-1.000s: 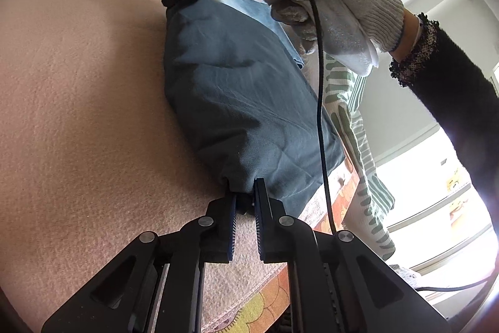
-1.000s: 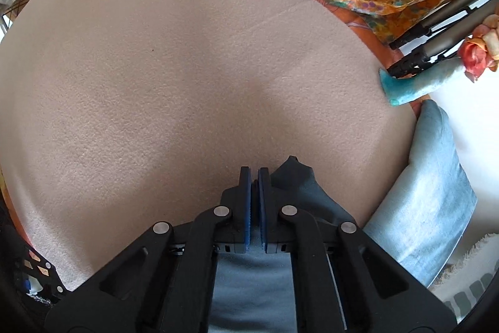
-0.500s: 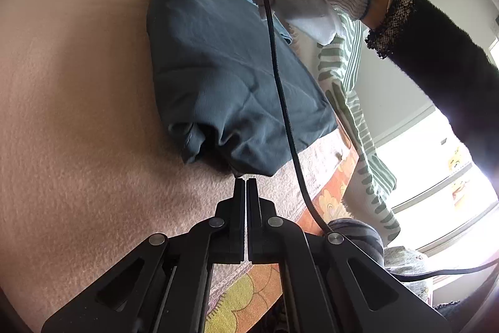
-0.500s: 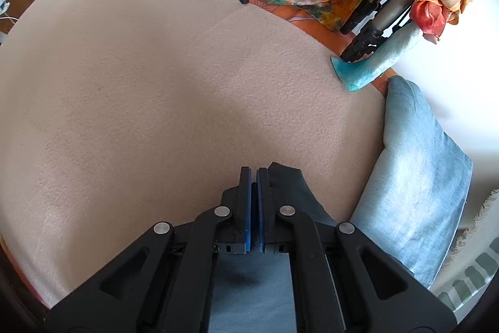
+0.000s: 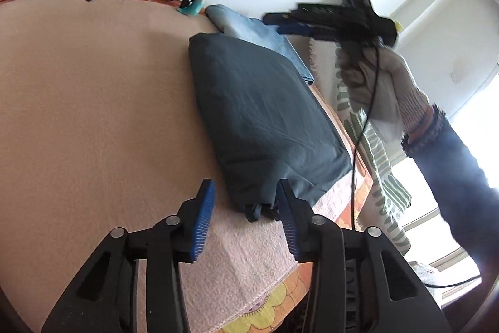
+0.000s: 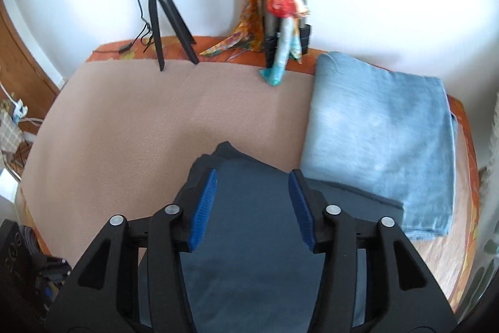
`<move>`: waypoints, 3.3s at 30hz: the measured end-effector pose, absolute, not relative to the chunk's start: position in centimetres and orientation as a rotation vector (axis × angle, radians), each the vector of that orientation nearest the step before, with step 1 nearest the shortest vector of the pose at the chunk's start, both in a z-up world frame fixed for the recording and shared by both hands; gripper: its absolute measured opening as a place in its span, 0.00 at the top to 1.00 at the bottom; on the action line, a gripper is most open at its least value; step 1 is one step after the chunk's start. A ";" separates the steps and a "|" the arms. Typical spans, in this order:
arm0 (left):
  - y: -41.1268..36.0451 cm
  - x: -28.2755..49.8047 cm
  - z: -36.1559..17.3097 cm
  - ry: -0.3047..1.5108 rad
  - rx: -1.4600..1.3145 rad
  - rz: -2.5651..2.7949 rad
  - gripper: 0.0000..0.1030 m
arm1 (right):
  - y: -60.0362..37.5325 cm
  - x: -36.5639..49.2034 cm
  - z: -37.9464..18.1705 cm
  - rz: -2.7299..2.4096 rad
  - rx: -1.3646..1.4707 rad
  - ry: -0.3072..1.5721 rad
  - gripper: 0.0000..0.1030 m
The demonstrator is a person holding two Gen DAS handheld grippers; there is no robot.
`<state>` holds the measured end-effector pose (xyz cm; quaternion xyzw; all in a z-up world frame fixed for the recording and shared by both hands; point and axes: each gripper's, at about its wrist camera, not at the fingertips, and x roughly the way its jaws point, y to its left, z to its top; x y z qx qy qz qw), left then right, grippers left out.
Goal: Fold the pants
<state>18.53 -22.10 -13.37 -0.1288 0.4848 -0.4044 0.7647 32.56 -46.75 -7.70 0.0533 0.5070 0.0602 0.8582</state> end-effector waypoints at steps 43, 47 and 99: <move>-30.1 28.4 -18.5 1.228 -0.369 -0.910 0.58 | -62.9 17.6 -19.8 0.351 0.754 1.120 0.44; -30.1 28.6 -18.6 1.231 -0.389 -0.913 0.58 | -62.6 17.6 -20.1 0.403 0.790 1.101 0.36; -34.3 26.7 -10.7 0.959 -0.161 -0.957 0.96 | -56.7 16.9 -8.3 0.207 0.430 0.880 0.82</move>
